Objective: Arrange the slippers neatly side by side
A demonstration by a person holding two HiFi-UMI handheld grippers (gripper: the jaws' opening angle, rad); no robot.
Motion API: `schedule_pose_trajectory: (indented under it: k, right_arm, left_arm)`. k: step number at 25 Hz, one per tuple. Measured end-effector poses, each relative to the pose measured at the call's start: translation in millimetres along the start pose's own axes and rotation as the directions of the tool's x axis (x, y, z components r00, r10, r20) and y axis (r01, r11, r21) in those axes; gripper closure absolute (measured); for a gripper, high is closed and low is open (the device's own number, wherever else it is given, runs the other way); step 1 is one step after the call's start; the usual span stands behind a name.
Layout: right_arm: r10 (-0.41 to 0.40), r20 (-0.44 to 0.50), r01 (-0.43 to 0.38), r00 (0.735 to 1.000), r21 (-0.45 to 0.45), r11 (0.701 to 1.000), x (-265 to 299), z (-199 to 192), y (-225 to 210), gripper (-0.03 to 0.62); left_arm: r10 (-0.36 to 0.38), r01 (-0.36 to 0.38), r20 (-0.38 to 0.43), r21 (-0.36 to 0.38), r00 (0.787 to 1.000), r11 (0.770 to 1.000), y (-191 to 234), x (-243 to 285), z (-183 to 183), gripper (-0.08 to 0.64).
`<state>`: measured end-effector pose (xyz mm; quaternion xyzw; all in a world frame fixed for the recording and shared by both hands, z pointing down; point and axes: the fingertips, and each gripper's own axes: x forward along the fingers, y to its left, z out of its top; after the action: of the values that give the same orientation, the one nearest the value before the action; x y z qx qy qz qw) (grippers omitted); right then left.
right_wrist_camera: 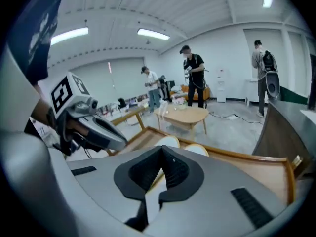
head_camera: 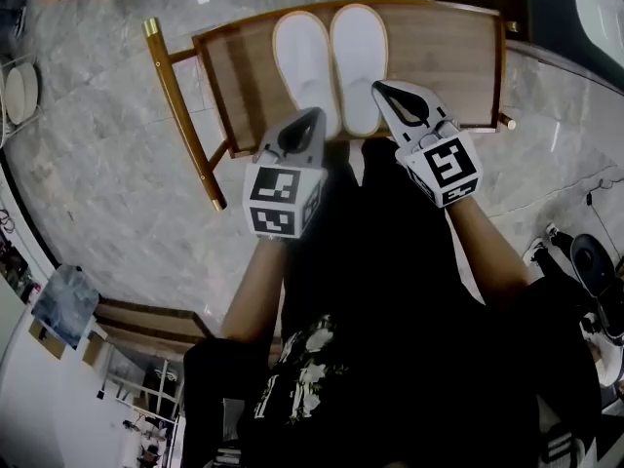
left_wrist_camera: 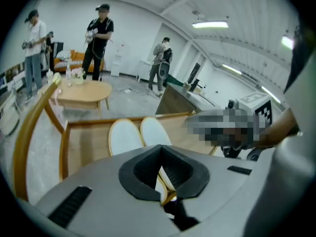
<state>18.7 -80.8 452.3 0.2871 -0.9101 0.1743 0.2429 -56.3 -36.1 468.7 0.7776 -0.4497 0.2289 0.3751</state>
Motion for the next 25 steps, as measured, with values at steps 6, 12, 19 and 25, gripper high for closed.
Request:
schedule_pose_trajectory:
  k: [6, 12, 19, 25]
  right_arm:
    - [0.033, 0.300, -0.024, 0.953, -0.034, 0.999, -25.3, 114.9, 18.2, 0.594]
    - [-0.009, 0.481, 0.075, 0.876, -0.118, 0.990, -93.6, 193.5, 18.4, 0.594]
    - [-0.080, 0.592, 0.182, 0.802, -0.114, 0.977, -145.9, 240.8, 10.8, 0.594]
    - [-0.064, 0.599, 0.143, 0.798, -0.085, 0.986, -160.3, 239.9, 21.1, 0.594]
  left_arm:
    - [0.052, -0.110, 0.257, 0.216, 0.965, 0.970, -23.3, -54.7, 101.1, 0.557]
    - [0.020, -0.168, 0.496, 0.257, 0.868, 0.952, -63.2, -124.9, 181.8, 0.557]
    - [0.056, -0.324, 0.735, 0.228, 0.676, 0.918, -67.2, -188.1, 241.5, 0.557]
    - [0.069, -0.355, 0.765, 0.215, 0.641, 0.910, -80.2, -201.9, 233.6, 0.557]
